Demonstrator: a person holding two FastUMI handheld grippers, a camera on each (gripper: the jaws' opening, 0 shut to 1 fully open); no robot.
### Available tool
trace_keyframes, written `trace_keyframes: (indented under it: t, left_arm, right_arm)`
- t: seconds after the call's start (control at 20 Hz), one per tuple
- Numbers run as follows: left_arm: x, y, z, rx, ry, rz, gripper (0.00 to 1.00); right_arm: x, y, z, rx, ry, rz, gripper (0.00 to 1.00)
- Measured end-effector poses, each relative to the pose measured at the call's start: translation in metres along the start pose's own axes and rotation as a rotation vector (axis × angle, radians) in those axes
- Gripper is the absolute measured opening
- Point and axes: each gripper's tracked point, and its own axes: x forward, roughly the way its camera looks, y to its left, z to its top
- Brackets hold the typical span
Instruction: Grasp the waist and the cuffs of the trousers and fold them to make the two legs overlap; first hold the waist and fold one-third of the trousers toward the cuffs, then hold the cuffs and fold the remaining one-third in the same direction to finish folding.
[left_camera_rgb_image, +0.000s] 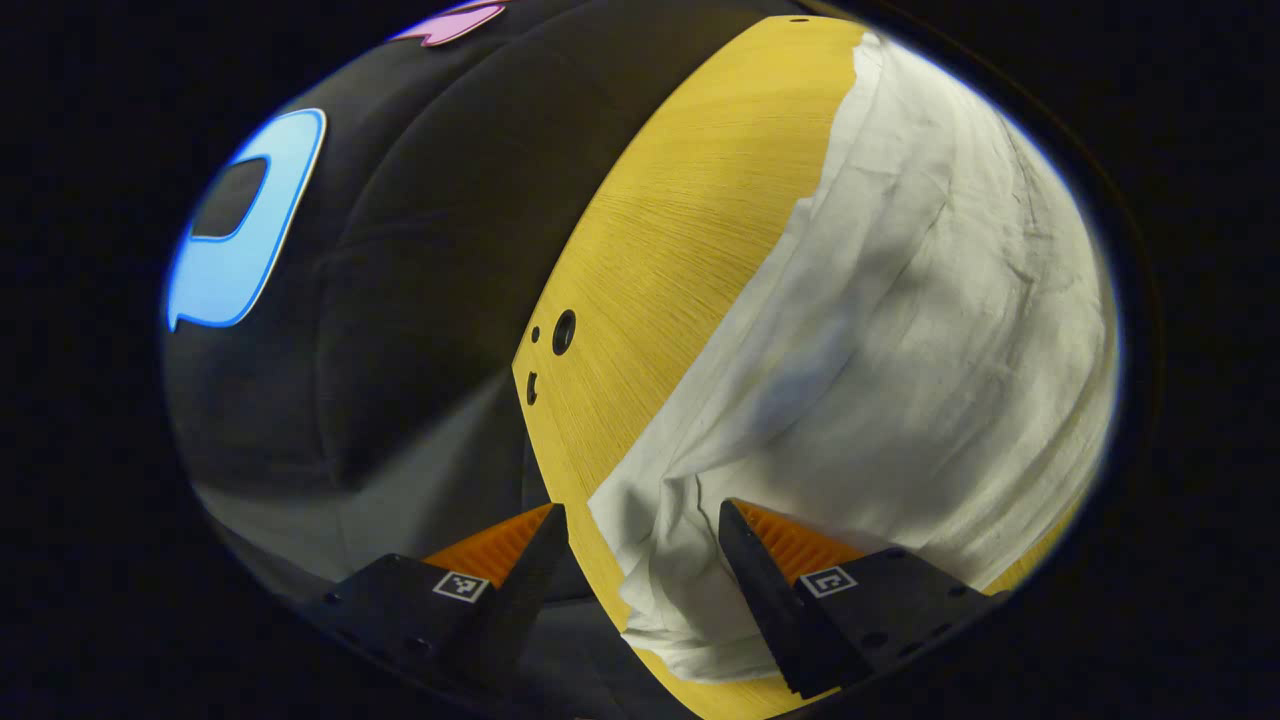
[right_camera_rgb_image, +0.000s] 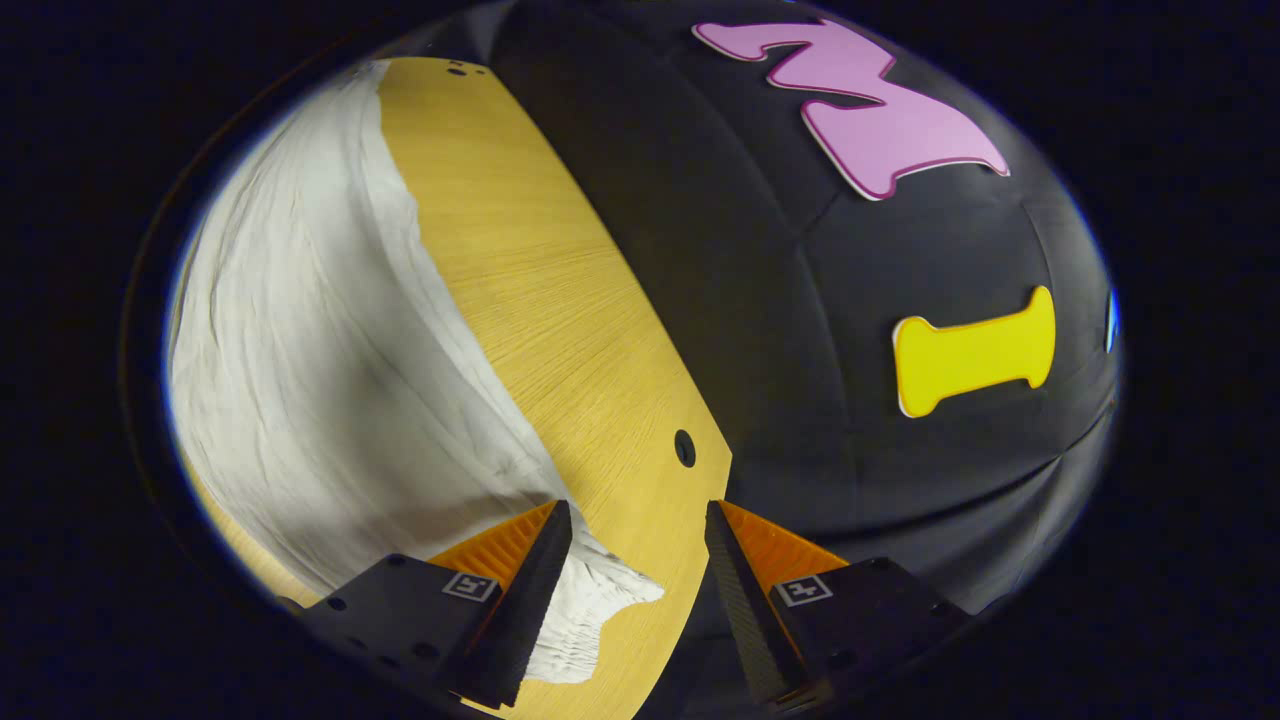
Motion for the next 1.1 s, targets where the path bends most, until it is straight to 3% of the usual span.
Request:
trace_keyframes:
  t: [0.2, 0.4, 0.65, 0.85, 1.1]
  left_arm:
    - [-0.025, 0.014, -0.003, -0.08, -0.043, 0.021, 0.96]
    - [-0.056, 0.032, -0.009, -0.205, -0.08, 0.072, 0.96]
    - [-0.095, 0.051, -0.016, -0.451, -0.129, 0.103, 0.96]
    - [-0.115, 0.049, -0.007, -0.659, -0.183, 0.04, 0.96]
    - [-0.138, 0.056, 0.0, -0.772, -0.252, 0.023, 0.96]
  right_arm:
    - [-0.041, -0.022, 0.003, 0.373, 0.022, -0.011, 0.88]
    - [-0.075, -0.021, -0.008, 0.744, 0.07, -0.002, 0.88]
    - [-0.111, 0.001, -0.031, 1.013, 0.147, -0.035, 0.86]
    - [-0.1, 0.033, -0.051, 1.245, 0.219, -0.007, 0.85]
    - [-0.084, 0.053, -0.08, 1.51, 0.325, -0.024, 0.86]
